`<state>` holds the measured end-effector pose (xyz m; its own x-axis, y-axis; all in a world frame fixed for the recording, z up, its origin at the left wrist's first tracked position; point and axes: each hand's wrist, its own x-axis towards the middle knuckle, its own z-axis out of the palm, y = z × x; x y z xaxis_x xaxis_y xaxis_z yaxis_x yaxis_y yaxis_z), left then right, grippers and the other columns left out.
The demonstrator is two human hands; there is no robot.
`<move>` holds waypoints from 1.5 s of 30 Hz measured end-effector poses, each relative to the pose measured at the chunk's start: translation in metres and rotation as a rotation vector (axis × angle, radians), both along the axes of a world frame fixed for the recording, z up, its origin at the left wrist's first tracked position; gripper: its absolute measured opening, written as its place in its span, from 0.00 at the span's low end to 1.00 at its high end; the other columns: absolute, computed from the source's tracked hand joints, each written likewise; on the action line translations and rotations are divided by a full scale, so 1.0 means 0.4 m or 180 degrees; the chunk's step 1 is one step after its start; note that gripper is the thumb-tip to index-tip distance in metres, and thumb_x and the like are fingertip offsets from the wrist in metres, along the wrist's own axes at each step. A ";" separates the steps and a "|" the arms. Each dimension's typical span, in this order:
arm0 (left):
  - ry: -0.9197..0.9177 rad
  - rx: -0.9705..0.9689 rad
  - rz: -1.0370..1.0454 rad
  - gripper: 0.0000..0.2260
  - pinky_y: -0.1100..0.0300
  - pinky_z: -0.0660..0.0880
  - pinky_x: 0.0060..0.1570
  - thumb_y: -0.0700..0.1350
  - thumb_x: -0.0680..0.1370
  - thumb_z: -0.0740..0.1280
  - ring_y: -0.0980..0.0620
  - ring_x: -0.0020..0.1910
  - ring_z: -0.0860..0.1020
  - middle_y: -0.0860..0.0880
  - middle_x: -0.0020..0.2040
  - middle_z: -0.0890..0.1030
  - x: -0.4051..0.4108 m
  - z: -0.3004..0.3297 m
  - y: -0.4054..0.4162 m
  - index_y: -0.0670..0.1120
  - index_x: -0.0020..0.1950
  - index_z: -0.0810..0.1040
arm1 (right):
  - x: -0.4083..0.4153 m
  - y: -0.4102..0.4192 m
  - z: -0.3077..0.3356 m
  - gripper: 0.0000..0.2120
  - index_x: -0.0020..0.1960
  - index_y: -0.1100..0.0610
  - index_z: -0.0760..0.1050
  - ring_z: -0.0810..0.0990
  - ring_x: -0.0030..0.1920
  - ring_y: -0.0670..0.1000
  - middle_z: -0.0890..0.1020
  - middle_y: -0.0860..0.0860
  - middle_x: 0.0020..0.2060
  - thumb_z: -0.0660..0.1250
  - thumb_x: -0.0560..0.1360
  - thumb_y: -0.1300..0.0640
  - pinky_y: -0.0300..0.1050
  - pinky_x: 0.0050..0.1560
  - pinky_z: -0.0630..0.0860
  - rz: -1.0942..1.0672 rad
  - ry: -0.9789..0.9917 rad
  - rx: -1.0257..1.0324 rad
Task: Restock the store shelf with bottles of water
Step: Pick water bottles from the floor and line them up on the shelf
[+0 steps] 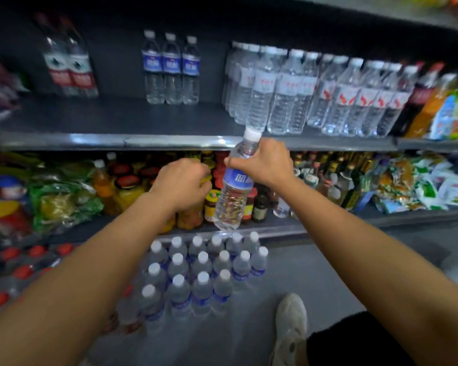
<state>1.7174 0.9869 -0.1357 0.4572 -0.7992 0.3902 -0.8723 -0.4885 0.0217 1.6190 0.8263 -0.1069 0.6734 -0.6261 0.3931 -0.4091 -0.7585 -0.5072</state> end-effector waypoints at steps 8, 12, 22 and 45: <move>-0.0180 -0.0205 0.0305 0.14 0.52 0.73 0.50 0.51 0.78 0.61 0.44 0.59 0.75 0.47 0.60 0.77 0.176 0.213 -0.036 0.49 0.61 0.77 | 0.193 -0.007 0.252 0.29 0.26 0.55 0.62 0.68 0.25 0.49 0.69 0.49 0.23 0.74 0.62 0.36 0.44 0.25 0.62 0.0153 -0.0288 -0.0317; -0.0255 -0.0237 0.0386 0.13 0.53 0.73 0.46 0.51 0.78 0.61 0.44 0.56 0.76 0.47 0.58 0.78 0.304 0.263 -0.094 0.47 0.58 0.78 | 0.353 -0.071 0.322 0.26 0.33 0.60 0.78 0.79 0.32 0.50 0.80 0.51 0.29 0.73 0.60 0.35 0.46 0.29 0.74 0.0171 -0.0464 -0.0390; -0.0274 -0.0007 0.0399 0.12 0.55 0.73 0.45 0.49 0.78 0.61 0.45 0.53 0.77 0.47 0.55 0.79 0.582 0.252 -0.266 0.47 0.58 0.78 | 0.715 -0.304 0.342 0.25 0.44 0.58 0.81 0.81 0.39 0.52 0.81 0.52 0.37 0.74 0.63 0.36 0.45 0.36 0.77 -0.0015 -0.0463 -0.0450; -0.0291 0.0164 0.0248 0.11 0.53 0.73 0.48 0.49 0.78 0.60 0.45 0.53 0.76 0.47 0.55 0.77 0.891 0.147 -0.479 0.46 0.54 0.77 | 1.106 -0.558 0.302 0.30 0.47 0.59 0.73 0.80 0.52 0.57 0.79 0.56 0.53 0.75 0.63 0.35 0.48 0.48 0.76 -0.0009 -0.0129 -0.0318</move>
<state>2.0739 0.7955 -0.0768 0.4831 -0.7828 0.3923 -0.8290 -0.5531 -0.0829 2.0612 0.6030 0.0141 0.6539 -0.5843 0.4807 -0.3920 -0.8050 -0.4452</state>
